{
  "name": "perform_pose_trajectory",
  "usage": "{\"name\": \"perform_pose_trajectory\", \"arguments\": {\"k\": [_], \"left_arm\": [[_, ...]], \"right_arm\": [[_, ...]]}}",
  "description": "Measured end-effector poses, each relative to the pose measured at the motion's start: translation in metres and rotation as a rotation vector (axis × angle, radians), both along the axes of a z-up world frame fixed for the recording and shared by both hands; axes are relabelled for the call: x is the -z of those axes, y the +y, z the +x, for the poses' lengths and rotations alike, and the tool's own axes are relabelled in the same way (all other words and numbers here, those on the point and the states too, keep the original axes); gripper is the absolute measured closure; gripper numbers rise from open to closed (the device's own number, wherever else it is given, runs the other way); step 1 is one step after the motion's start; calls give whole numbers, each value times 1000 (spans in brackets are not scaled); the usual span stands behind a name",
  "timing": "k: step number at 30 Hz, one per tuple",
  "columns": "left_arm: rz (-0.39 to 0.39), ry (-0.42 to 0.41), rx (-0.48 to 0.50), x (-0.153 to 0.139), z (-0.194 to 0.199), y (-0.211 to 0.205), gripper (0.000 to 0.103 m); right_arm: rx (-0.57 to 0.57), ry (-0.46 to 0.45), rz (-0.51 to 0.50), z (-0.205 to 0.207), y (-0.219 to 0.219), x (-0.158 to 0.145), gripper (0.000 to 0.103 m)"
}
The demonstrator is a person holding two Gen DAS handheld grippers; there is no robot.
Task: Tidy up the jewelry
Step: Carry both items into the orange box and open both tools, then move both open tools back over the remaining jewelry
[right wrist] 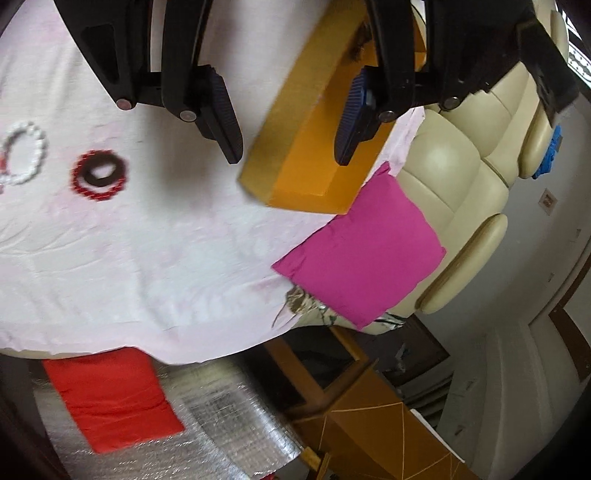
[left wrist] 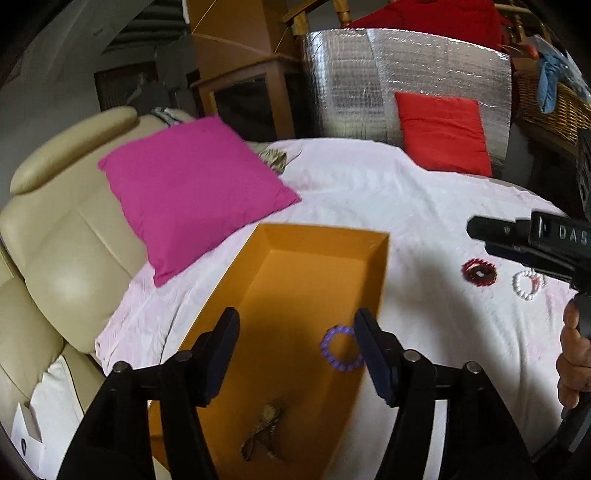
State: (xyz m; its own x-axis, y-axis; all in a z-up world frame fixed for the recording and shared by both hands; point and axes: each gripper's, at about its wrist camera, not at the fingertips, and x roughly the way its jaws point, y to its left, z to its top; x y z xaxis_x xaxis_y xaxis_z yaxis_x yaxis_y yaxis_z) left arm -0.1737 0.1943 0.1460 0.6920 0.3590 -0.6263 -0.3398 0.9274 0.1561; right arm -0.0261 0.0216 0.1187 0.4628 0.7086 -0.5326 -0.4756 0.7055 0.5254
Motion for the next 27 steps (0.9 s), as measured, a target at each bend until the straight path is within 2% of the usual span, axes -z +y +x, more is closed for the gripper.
{"name": "perform_pose_trajectory", "arguments": {"k": [4, 13, 15, 27], "left_arm": [[43, -16, 25, -10, 11, -28, 30], [133, -7, 115, -21, 52, -102, 29], [155, -11, 139, -23, 59, -116, 29], [185, -6, 242, -20, 90, -184, 29]], "right_arm": [[47, -19, -18, 3, -31, -7, 47], [164, -36, -31, 13, -104, -16, 47], [182, -40, -42, 14, -116, -17, 42], [274, -48, -113, 17, -190, -10, 41]]}}
